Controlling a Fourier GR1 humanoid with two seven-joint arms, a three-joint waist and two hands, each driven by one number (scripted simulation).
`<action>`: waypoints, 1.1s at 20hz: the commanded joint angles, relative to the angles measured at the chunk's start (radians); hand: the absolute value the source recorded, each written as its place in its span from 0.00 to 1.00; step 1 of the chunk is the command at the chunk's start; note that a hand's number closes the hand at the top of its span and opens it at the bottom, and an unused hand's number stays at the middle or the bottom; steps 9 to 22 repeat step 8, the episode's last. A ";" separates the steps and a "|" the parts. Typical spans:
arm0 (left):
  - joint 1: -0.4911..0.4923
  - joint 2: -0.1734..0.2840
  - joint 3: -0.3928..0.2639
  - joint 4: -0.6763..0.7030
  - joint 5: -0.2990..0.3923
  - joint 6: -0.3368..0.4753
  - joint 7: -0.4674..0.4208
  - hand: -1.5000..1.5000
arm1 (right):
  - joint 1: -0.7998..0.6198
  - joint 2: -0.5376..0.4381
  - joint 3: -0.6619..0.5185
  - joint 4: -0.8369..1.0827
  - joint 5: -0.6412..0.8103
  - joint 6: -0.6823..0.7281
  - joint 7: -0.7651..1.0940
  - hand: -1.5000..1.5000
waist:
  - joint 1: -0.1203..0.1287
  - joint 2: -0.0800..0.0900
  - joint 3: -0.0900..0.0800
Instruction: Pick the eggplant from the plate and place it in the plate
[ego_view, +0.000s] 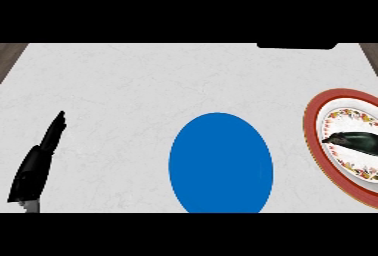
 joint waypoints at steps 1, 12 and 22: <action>-0.018 0.002 0.000 0.015 -0.003 -0.003 -0.008 0.50 | 0.000 -0.051 -0.007 0.014 -0.001 0.150 -0.124 0.00 | 0.009 0.007 0.002; -0.015 -0.008 -0.006 0.003 -0.001 -0.003 0.008 0.50 | 0.042 -0.068 -0.011 0.022 -0.010 0.145 -0.138 0.00 | 0.012 0.009 0.007; -0.015 -0.008 -0.006 0.003 -0.001 -0.003 0.008 0.50 | 0.042 -0.068 -0.011 0.022 -0.010 0.145 -0.138 0.00 | 0.012 0.009 0.007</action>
